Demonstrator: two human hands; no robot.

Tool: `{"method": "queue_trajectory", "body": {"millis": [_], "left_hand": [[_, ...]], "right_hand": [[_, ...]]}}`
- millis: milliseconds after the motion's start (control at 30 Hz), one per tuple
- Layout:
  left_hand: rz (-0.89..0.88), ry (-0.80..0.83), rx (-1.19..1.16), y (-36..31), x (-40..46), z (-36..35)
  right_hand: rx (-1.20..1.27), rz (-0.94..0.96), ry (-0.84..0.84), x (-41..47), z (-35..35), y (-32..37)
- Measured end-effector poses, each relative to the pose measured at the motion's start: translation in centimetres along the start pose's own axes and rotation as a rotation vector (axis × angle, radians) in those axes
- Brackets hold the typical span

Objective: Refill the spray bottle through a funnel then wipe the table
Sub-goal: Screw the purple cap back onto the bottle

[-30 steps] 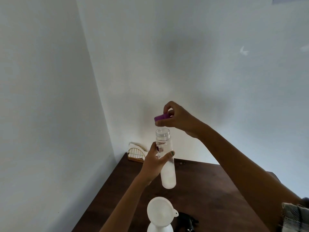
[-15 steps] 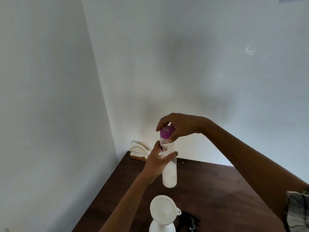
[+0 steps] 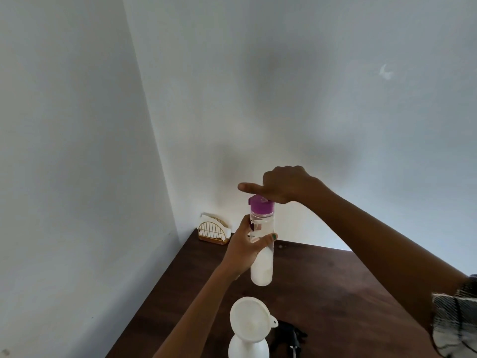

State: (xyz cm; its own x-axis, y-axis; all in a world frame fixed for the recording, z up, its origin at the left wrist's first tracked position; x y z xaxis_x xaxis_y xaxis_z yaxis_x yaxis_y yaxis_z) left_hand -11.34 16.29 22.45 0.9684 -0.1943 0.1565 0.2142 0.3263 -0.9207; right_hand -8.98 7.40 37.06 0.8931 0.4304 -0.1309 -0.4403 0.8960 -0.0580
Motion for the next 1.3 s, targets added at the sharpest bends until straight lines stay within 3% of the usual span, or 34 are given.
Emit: {"method": "queue_trajectory", "body": {"millis": [67, 133, 200, 300, 400, 500, 567, 733, 800, 933, 1133, 1200, 1300], "left_hand": [[-0.003, 0.001, -0.01, 0.2, 0.1, 0.2], [-0.004, -0.005, -0.015, 0.3, 0.1, 0.3], [-0.006, 0.0, -0.012, 0.3, 0.1, 0.2], [-0.002, -0.015, -0.037, 0.4, 0.0, 0.3], [-0.003, -0.027, -0.04, 0.4, -0.1, 0.5], [0.0, -0.031, -0.043, 0.5, 0.0, 0.6], [0.004, -0.021, -0.039, 0.5, 0.0, 0.6], [-0.002, -0.016, -0.047, 0.6, -0.2, 0.2], [-0.005, -0.02, -0.048, 0.7, -0.1, 0.4], [-0.007, -0.015, -0.064, 0.8, 0.0, 0.4], [0.004, 0.006, -0.047, 1.3, -0.2, -0.1], [0.007, 0.006, -0.086, 1.4, -0.3, -0.1], [0.017, 0.036, -0.096, 1.2, -0.3, 0.1]], "right_hand": [[0.217, 0.233, 0.065, 0.3, 0.1, 0.2], [0.265, 0.327, 0.154, 0.3, 0.1, 0.3], [0.111, 0.186, 0.189, 0.5, -0.4, -0.2], [-0.075, -0.033, 0.014, 0.3, 0.4, -0.6], [0.029, 0.129, -0.17, -0.1, 1.2, -0.3], [0.224, 0.407, 0.087, -0.2, 0.2, 0.7], [0.138, 0.356, 0.191, -0.1, -0.8, 0.8], [-0.127, -0.02, -0.059, -0.1, -0.1, -0.1], [-0.057, 0.045, -0.107, 0.0, 0.2, -0.2], [0.184, 0.355, 0.157, -0.3, -1.0, 0.5], [0.297, 0.248, 0.146, 0.4, -2.3, 0.0], [0.183, 0.19, 0.047, 0.6, -2.3, -0.3], [0.197, 0.311, 0.057, 0.6, -2.8, -0.1]]}}
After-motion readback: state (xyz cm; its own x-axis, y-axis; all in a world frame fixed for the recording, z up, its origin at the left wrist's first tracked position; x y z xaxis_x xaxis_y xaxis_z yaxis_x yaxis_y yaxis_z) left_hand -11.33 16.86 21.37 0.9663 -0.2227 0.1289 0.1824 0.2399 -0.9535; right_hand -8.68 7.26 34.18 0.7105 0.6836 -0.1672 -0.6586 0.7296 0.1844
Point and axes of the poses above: each hand's wrist, its own x-axis towards the middle knuckle, its own z-axis out of the back of the hand, y = z × x, the point moved 4 cm from there along x, towards the middle knuckle, and after that the axes turned 9 degrees about y, right-handed, at the moved point
